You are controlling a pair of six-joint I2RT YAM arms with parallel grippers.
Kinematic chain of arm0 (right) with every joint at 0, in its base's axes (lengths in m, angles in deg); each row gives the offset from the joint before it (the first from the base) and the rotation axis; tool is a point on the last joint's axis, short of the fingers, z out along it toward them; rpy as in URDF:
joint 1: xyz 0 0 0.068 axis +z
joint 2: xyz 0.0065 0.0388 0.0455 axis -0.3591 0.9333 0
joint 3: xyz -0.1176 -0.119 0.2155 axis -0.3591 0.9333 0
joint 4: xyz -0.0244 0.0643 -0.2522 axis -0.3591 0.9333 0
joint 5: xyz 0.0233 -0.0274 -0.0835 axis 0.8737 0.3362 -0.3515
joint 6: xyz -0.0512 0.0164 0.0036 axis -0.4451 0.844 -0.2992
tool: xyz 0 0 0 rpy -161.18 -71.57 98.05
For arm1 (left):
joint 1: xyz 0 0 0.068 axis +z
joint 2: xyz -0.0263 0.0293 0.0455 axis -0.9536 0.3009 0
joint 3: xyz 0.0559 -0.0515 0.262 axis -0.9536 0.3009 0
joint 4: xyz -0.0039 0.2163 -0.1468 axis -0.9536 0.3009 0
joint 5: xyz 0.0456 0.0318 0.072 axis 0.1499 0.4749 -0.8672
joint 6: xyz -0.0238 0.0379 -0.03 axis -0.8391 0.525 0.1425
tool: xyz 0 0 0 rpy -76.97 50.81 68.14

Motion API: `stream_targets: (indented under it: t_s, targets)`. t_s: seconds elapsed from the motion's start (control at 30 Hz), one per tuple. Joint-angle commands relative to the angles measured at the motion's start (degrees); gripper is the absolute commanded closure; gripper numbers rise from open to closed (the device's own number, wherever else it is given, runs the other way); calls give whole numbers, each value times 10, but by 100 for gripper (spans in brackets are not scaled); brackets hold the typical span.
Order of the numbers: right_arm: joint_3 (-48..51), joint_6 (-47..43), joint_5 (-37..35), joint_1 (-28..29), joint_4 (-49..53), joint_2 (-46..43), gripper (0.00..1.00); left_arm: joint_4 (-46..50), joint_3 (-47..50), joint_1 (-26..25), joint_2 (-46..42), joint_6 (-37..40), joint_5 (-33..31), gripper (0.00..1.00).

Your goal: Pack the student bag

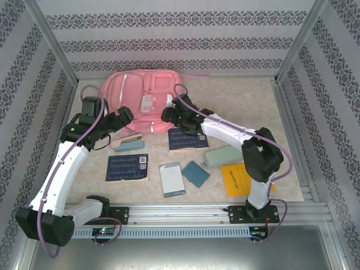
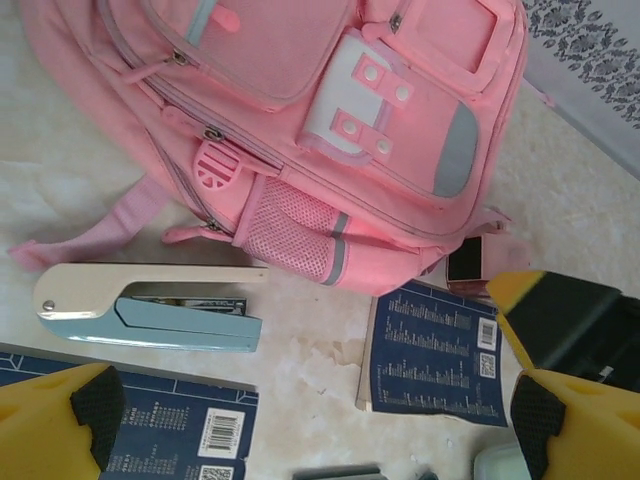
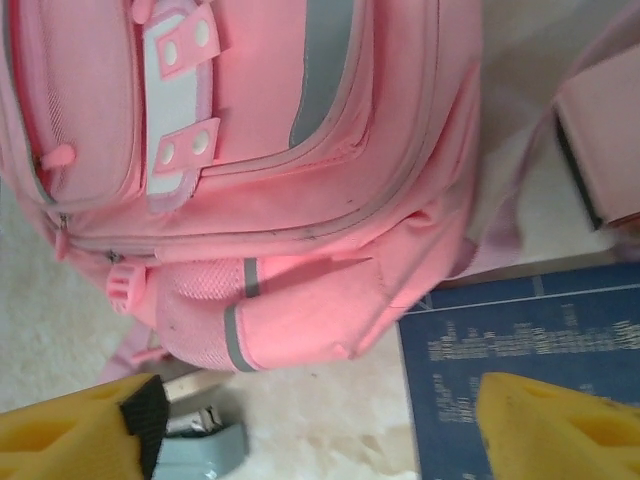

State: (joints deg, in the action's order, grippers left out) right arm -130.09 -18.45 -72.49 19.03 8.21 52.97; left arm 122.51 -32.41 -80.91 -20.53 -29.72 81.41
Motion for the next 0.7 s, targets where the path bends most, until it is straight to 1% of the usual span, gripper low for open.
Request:
stream_targets:
  t_s: [0.0,0.07,0.17,0.3,0.37,0.47,0.5,0.6,0.63,0.67]
  targets:
    - [-24,116,-20,19,5,49,26,-37,16,7,-16,-4,-29,0]
    - [-18,164,2,26,-23,67,30,-38,18,7,-18,-5,-35,0]
    - [-13,219,21,35,-78,93,30,-51,31,7,-25,-9,-30,0]
    - [-51,232,21,33,-95,141,30,-70,50,7,-29,-15,-20,0]
    - [-68,236,12,29,-88,160,32,-73,55,7,-30,-15,-19,0]
    - [-76,239,-1,18,-106,182,48,-76,54,7,-32,-15,-20,0]
    - [-80,239,-4,14,-116,186,56,-75,53,7,-32,-15,-22,0]
    - [-76,240,11,-1,-173,187,91,-76,56,7,-36,-13,-27,0]
    - [-79,234,11,-4,-180,179,99,-75,56,7,-38,-11,-31,0]
    - [-86,225,11,-5,-179,172,100,-74,57,7,-41,-10,-34,0]
